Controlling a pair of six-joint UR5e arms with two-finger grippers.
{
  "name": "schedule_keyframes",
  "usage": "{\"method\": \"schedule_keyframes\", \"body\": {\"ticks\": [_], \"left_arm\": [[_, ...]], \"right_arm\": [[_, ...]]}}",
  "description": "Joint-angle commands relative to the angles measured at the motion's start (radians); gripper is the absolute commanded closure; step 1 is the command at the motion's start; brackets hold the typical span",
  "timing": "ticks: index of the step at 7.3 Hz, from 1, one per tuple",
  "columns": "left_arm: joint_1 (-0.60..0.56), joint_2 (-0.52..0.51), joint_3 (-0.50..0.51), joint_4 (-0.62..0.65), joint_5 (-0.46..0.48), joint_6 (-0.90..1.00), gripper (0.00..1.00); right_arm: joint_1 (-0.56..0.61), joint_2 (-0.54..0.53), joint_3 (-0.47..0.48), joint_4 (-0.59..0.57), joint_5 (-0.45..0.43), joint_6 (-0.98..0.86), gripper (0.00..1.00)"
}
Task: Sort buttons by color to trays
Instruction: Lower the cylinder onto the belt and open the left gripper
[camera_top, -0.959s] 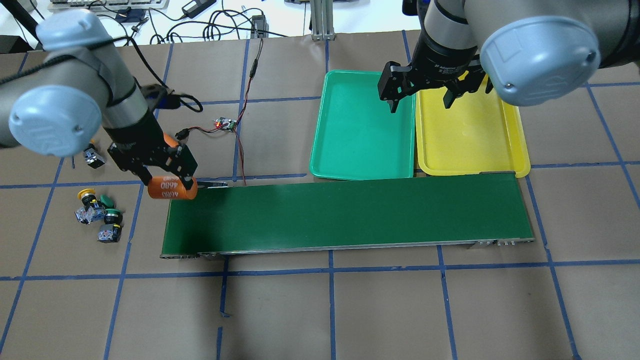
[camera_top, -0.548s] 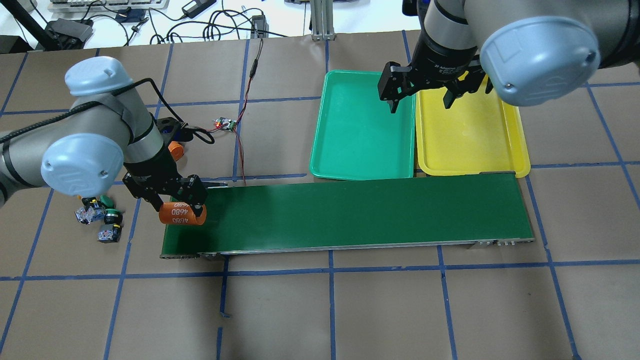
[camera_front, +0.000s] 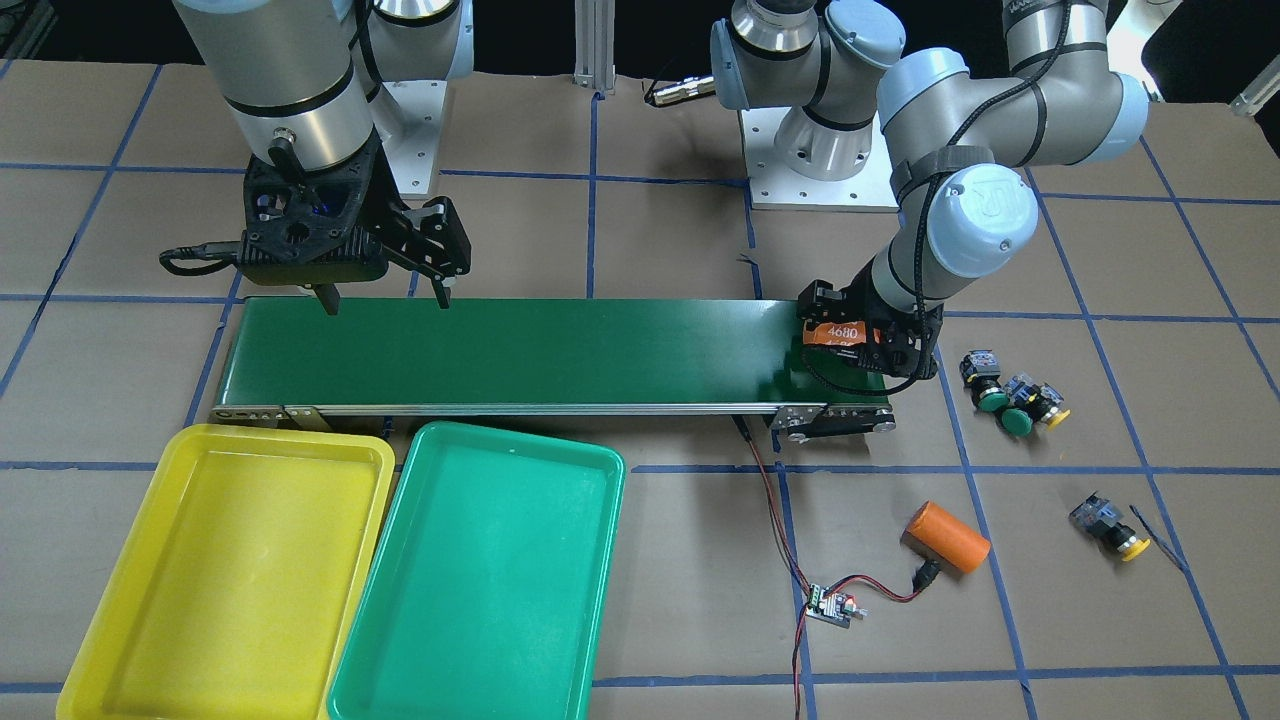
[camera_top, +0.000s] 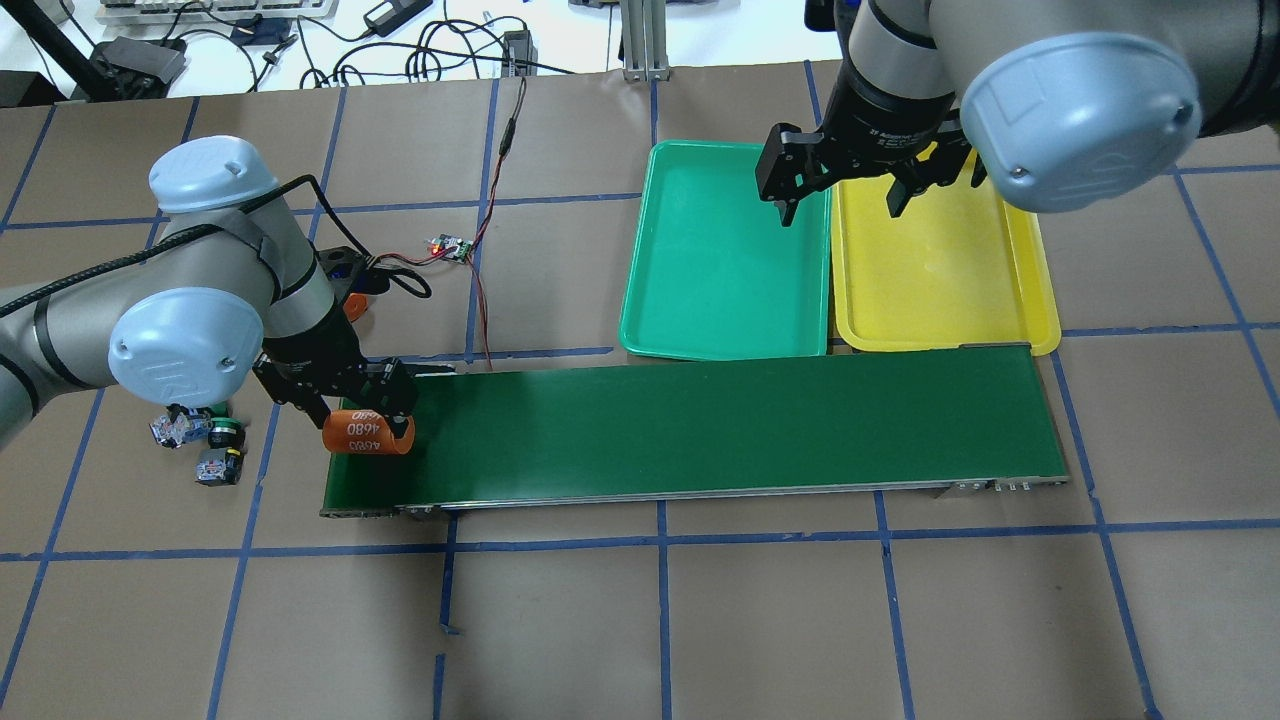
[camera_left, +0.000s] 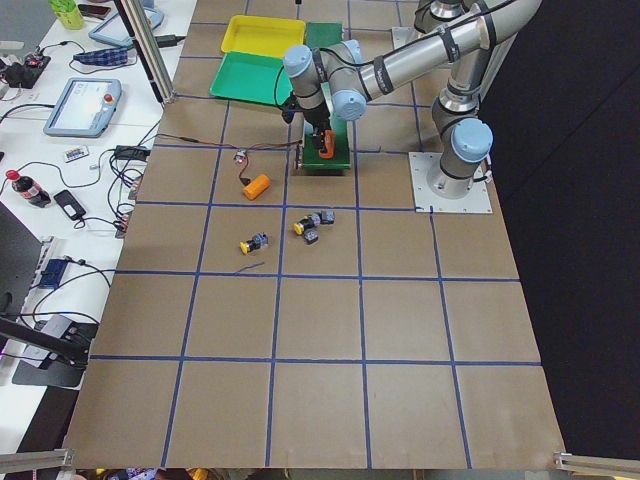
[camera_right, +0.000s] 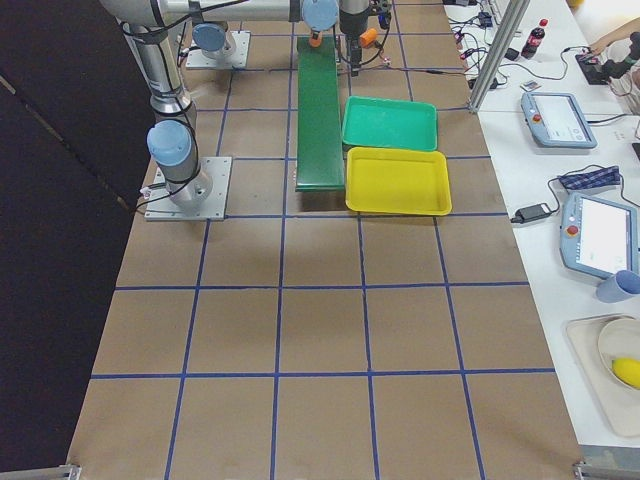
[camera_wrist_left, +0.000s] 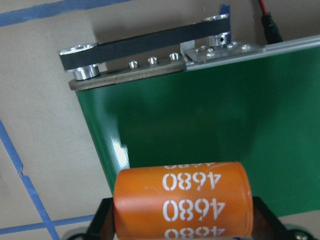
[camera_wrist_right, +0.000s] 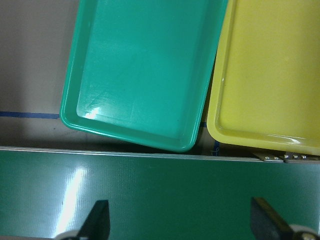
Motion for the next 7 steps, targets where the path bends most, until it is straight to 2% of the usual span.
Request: {"method": "schedule_keyframes", "body": {"ticks": [1,2,4,6,7], "left_arm": [[0.0,-0.001,-0.001,-0.001,-0.004,-0.005,0.03],[0.0,-0.001,-0.001,-0.002,-0.005,-0.006,0.0],[-0.001,0.014,0.025,-0.01,-0.002,-0.015,0.0],[0.017,0.031,0.133,-0.048,-0.001,-0.012,0.0],[0.029,-0.002,0.208,-0.039,0.005,0.0,0.0]], "right_arm": [[0.0,0.0,0.0,0.001,0.0,0.0,0.0],[0.0,0.0,0.0,0.001,0.0,0.0,0.0],[0.0,0.001,0.0,0.001,0.0,0.0,0.0],[0.0,0.001,0.002,0.001,0.0,0.0,0.0],[0.0,0.001,0.002,0.003,0.0,0.0,0.0]]}}
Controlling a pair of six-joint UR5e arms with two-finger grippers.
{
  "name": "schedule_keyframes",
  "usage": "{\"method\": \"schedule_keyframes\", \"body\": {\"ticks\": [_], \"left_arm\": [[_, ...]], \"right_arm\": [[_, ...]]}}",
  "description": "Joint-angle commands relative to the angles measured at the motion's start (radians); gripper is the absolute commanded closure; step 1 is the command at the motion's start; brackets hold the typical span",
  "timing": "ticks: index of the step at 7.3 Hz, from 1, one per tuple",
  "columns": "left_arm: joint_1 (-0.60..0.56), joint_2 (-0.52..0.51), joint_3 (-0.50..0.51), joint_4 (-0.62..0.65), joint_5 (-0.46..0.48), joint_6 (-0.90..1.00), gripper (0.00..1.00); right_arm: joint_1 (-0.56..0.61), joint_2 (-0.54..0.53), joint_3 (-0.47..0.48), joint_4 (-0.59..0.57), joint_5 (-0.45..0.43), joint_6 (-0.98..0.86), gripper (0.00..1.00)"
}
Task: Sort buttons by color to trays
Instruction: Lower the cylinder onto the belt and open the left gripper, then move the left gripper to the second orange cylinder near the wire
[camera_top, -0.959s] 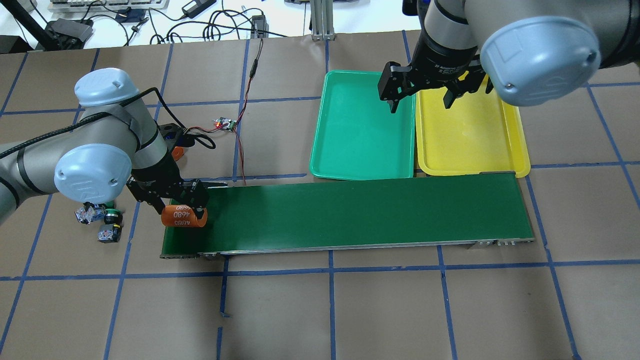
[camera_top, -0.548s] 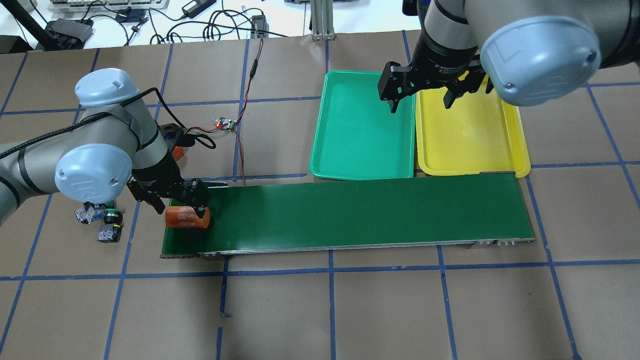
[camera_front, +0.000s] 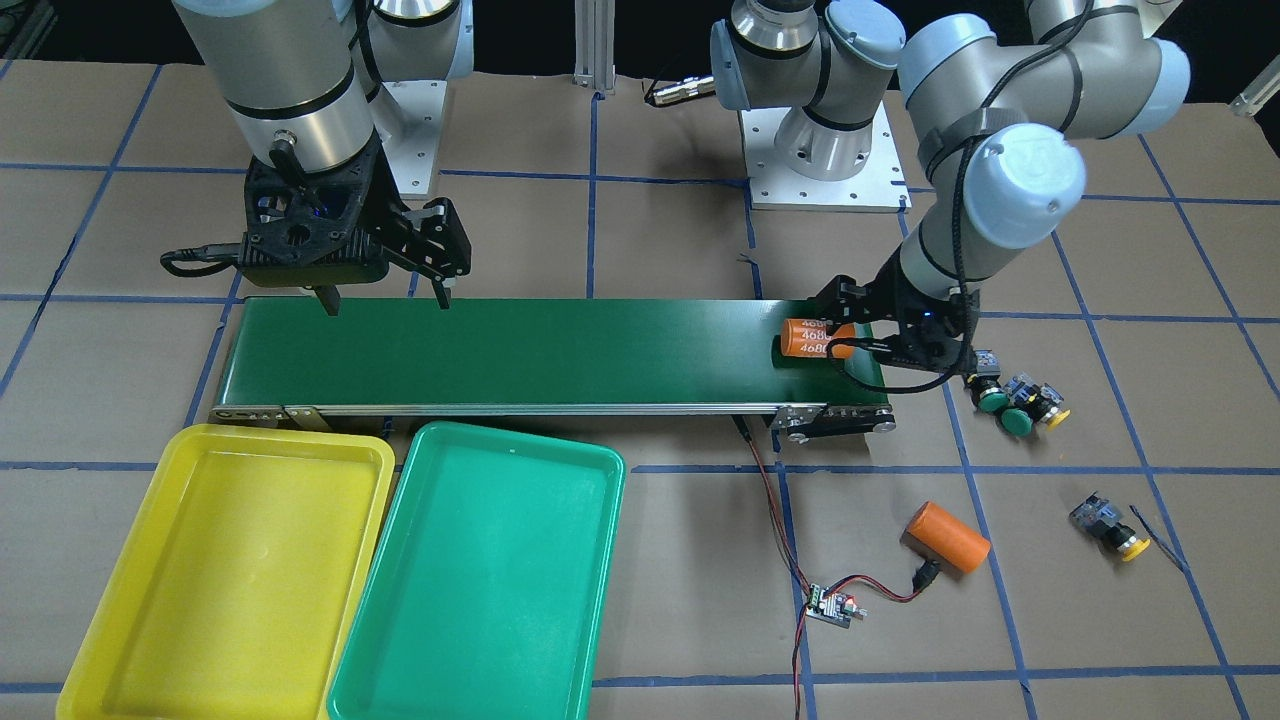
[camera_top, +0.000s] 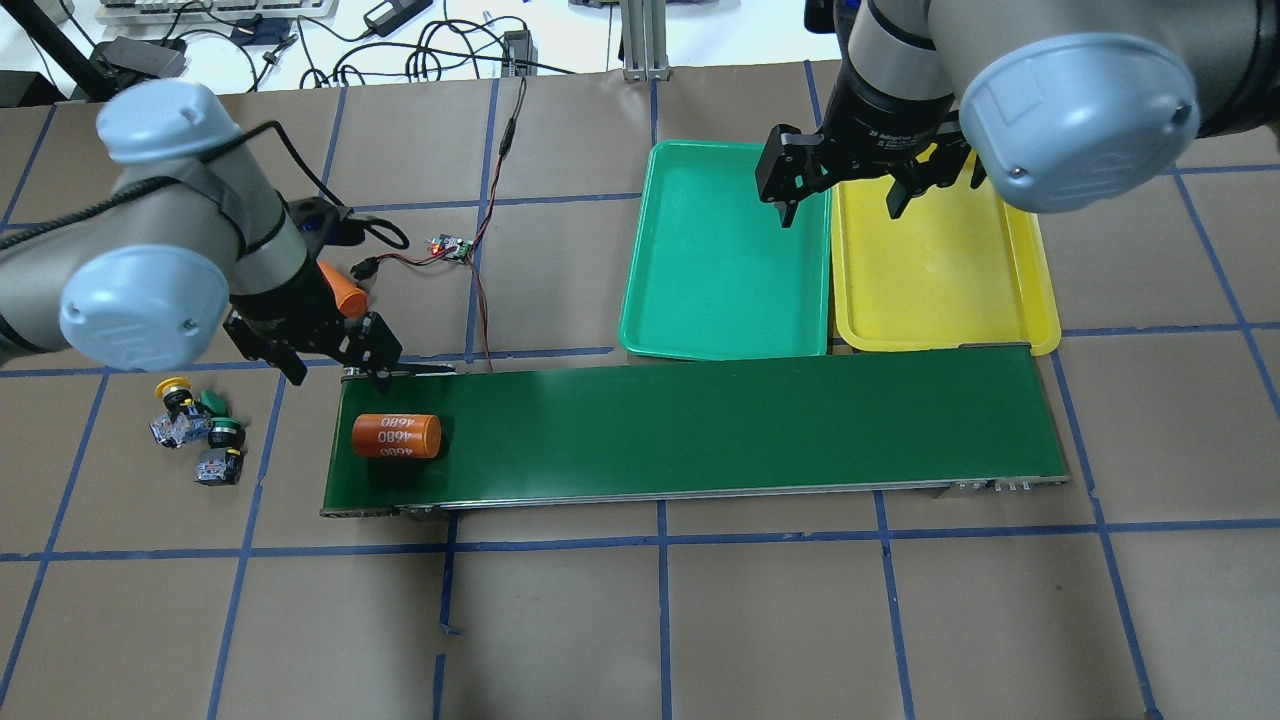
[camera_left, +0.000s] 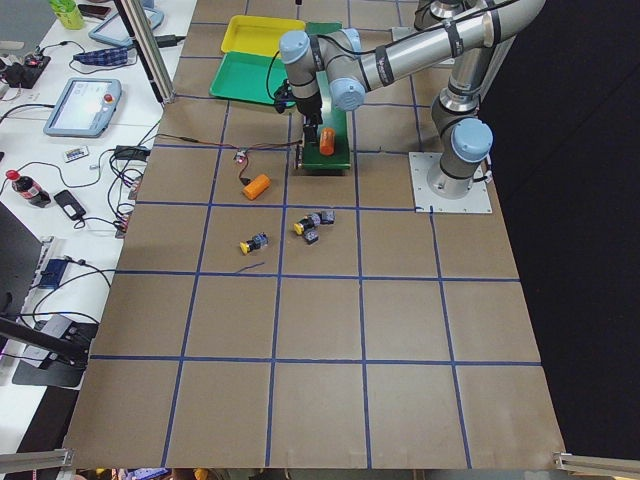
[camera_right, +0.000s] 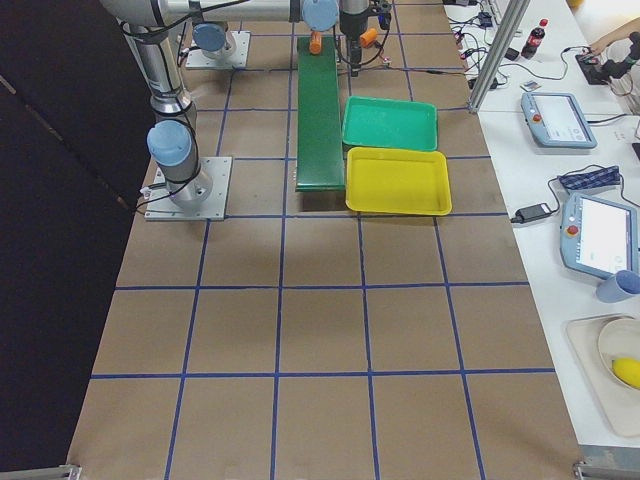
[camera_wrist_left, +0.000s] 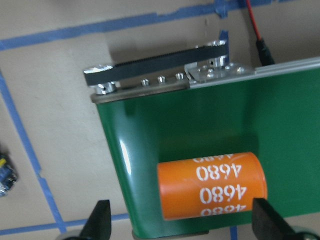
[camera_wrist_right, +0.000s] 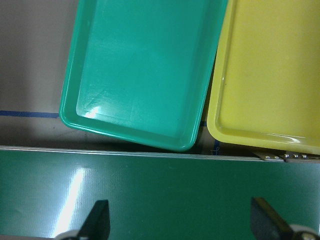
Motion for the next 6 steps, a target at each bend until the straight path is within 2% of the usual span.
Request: {"method": "schedule_keyframes", "body": {"ticks": [1,2,4,6], "left_arm": [[0.018,-0.063,0.153,0.008,0.002,0.022,0.0],[0.021,-0.12,0.205,0.013,-0.002,0.135,0.0],[0.046,-0.258,0.282,0.183,0.009,0.304,0.0],[0.084,-0.362,0.261,0.321,0.009,0.436,0.02]], "right_arm": [[0.002,-0.003,0.0,0.003,0.0,0.0,0.0],[0.002,-0.001,0.0,-0.005,0.0,0.0,0.0],[0.003,-0.005,0.0,-0.002,0.0,0.0,0.0],[0.003,0.0,0.0,-0.002,0.0,0.0,0.0]]}}
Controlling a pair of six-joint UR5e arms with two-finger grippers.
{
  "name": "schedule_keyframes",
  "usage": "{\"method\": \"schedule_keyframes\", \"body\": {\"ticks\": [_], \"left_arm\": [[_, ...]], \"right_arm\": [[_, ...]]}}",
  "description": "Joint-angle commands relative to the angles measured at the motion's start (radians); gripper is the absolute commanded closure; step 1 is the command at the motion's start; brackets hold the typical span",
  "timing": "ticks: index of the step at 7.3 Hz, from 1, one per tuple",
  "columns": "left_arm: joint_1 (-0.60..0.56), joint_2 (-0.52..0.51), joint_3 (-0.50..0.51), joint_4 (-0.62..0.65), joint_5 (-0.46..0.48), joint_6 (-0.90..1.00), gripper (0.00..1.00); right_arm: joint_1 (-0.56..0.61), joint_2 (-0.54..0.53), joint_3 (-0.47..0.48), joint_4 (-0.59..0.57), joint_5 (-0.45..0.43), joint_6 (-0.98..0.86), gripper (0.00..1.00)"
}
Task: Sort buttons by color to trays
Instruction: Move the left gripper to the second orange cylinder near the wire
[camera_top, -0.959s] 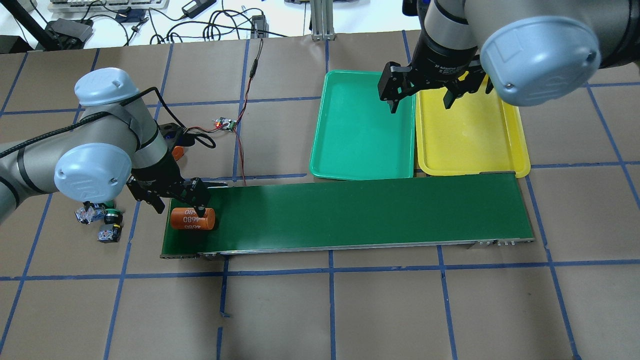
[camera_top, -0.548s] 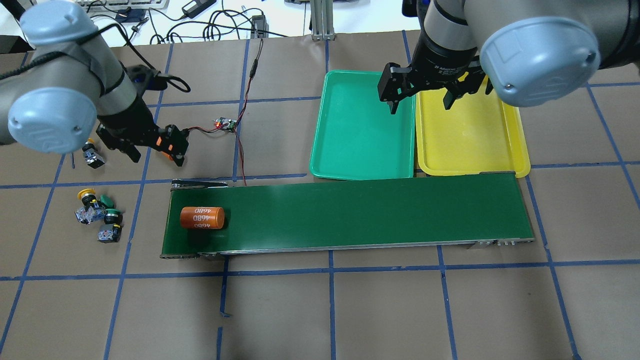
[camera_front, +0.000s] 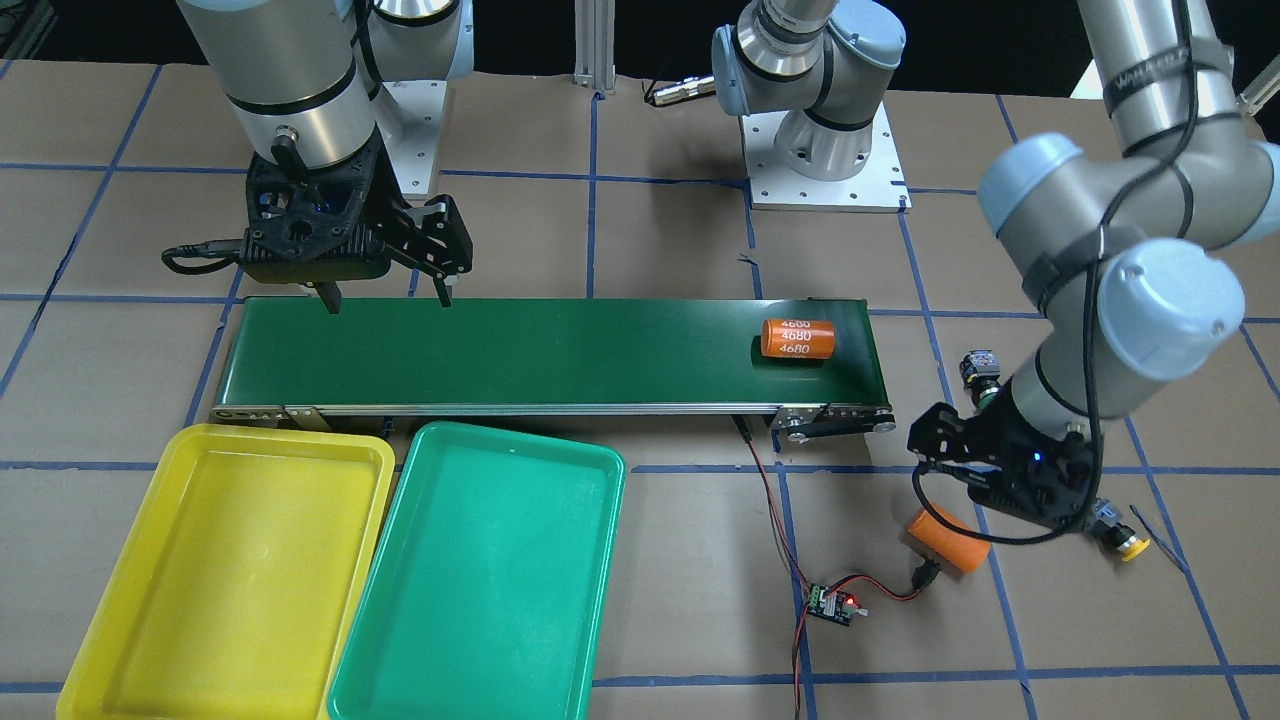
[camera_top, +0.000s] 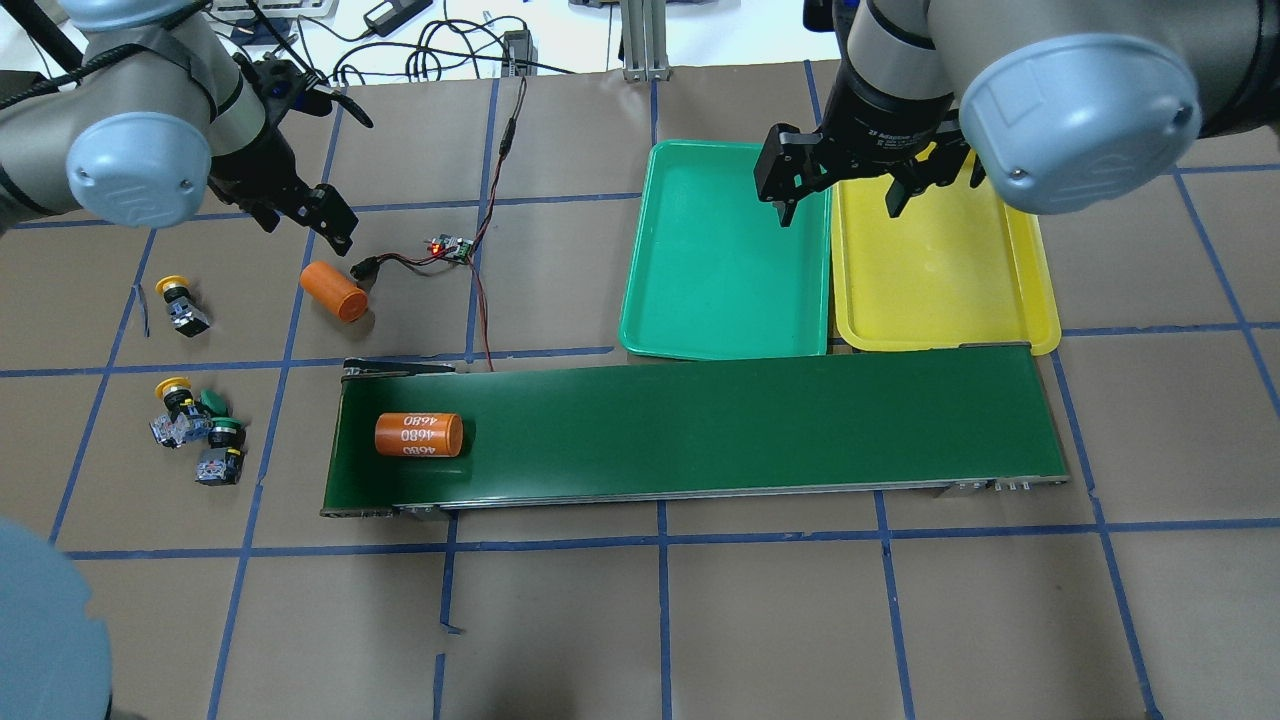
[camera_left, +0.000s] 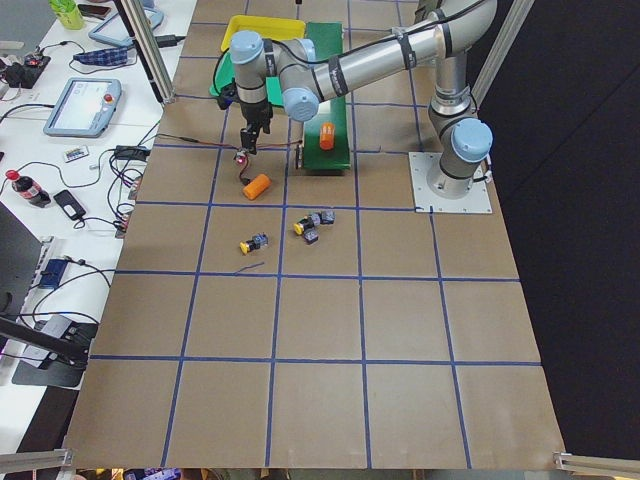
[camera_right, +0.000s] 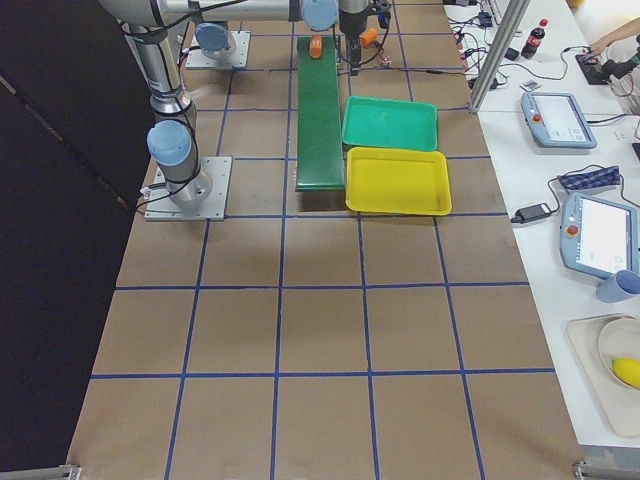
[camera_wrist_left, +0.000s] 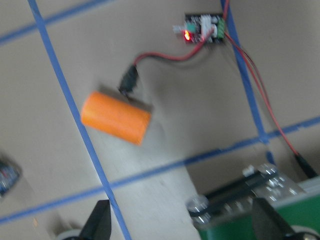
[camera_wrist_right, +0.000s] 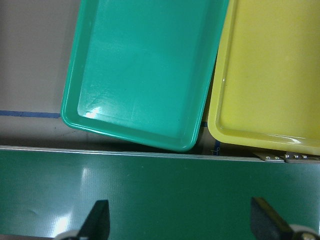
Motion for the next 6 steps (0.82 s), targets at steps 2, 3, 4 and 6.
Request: {"method": "schedule_keyframes", "body": {"ticks": [2,3,4,6], "left_arm": [[0.03,-0.118,0.016,0.095,0.0,0.107,0.01],[0.033,-0.136,0.015,0.101,0.0,0.168,0.01],[0.033,-0.144,-0.013,0.103,0.0,0.235,0.01],[0.035,-0.147,-0.007,0.103,-0.002,0.3,0.01]], "right_arm": [[0.0,0.002,0.0,0.002,0.0,0.0,0.0],[0.0,0.002,0.0,0.003,0.0,0.0,0.0],[-0.001,0.002,0.0,0.002,0.0,0.0,0.0],[-0.001,0.002,0.0,0.002,-0.002,0.0,0.0]]}}
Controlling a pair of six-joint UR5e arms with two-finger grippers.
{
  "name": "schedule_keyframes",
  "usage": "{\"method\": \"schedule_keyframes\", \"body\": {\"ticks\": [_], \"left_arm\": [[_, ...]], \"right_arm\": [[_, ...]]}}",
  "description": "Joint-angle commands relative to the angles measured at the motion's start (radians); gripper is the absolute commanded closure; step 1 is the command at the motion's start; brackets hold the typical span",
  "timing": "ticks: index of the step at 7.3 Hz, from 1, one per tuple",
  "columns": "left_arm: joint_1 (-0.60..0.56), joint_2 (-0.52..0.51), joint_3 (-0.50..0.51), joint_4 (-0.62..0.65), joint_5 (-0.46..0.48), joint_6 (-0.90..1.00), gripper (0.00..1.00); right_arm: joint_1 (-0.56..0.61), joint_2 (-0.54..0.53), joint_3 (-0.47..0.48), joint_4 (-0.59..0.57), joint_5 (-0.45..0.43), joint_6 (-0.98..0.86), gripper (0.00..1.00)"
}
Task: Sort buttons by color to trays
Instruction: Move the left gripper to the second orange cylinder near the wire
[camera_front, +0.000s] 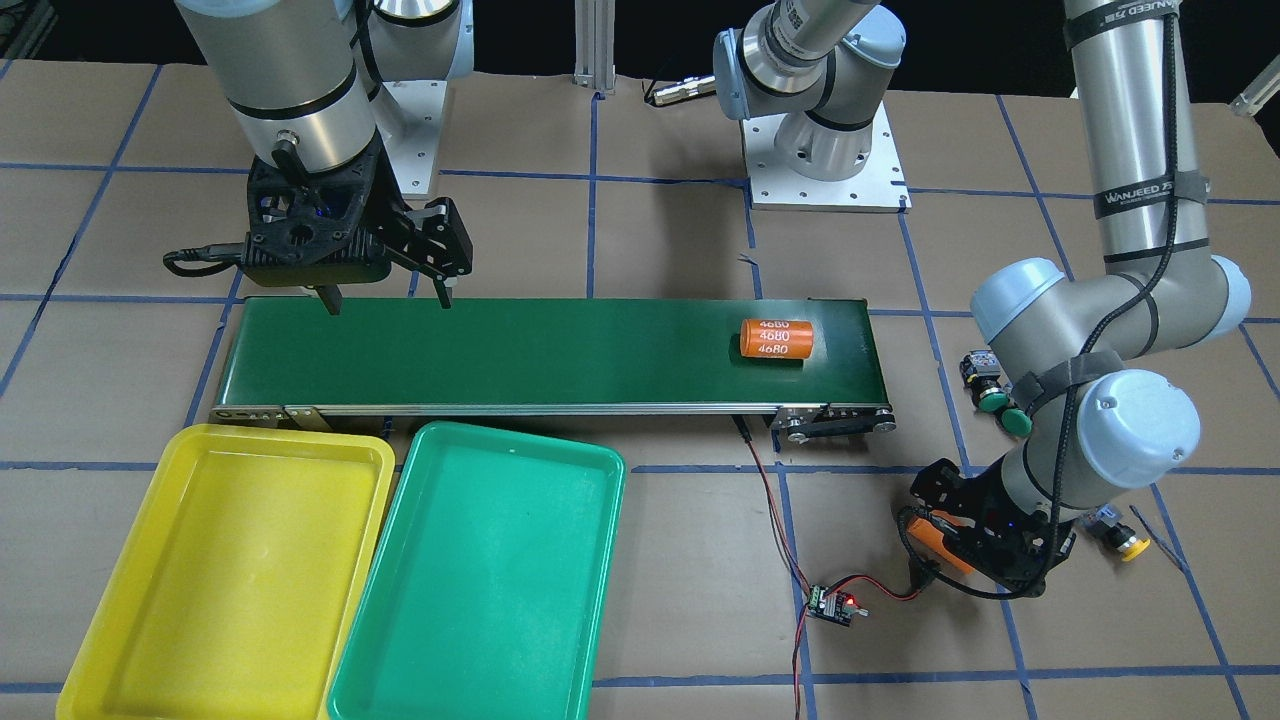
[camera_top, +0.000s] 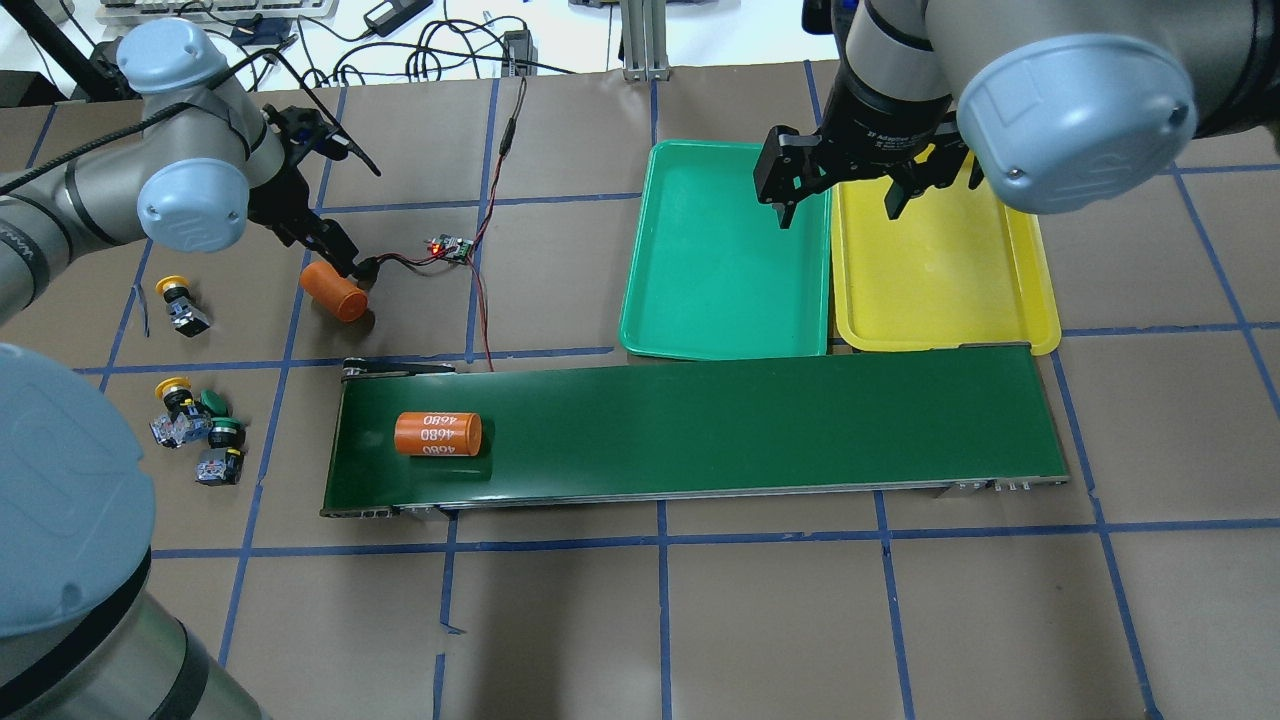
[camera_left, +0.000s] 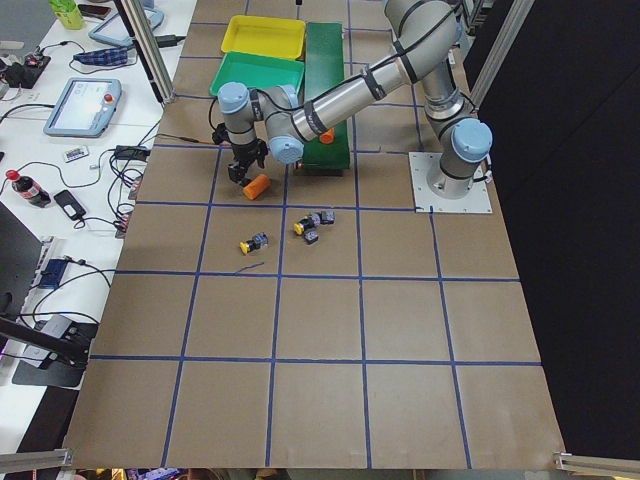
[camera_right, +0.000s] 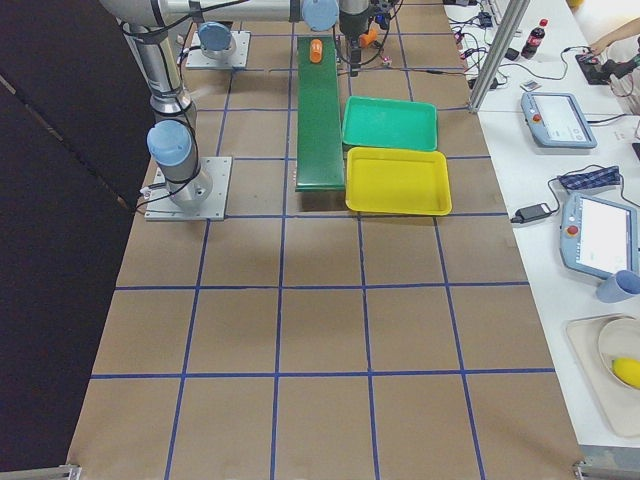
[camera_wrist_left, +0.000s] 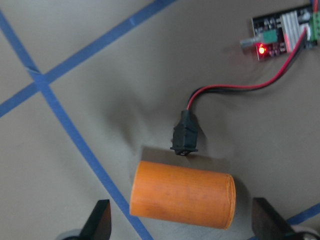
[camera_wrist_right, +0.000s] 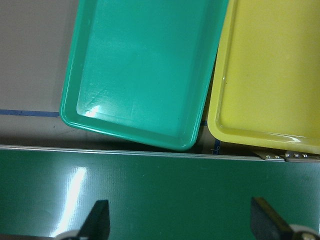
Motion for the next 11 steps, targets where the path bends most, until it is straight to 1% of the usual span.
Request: {"method": "schedule_keyframes", "body": {"ticks": [1,5,7,11], "left_arm": [[0.001,-0.005,-0.002,0.001,-0.001,0.035,0.01],[0.001,-0.025,-0.005,0.001,-0.001,0.036,0.01],[0.001,-0.027,0.017,0.001,0.002,0.035,0.01],[0.001,-0.039,0.011,0.001,-0.001,0.036,0.01]], "right_arm": [[0.0,0.0,0.0,0.002,-0.001,0.0,0.0],[-0.008,0.002,0.0,0.003,-0.001,0.0,0.0],[-0.006,0.0,0.0,0.006,-0.001,0.0,0.0],[-0.008,0.0,0.002,0.006,-0.001,-0.001,0.0]]}}
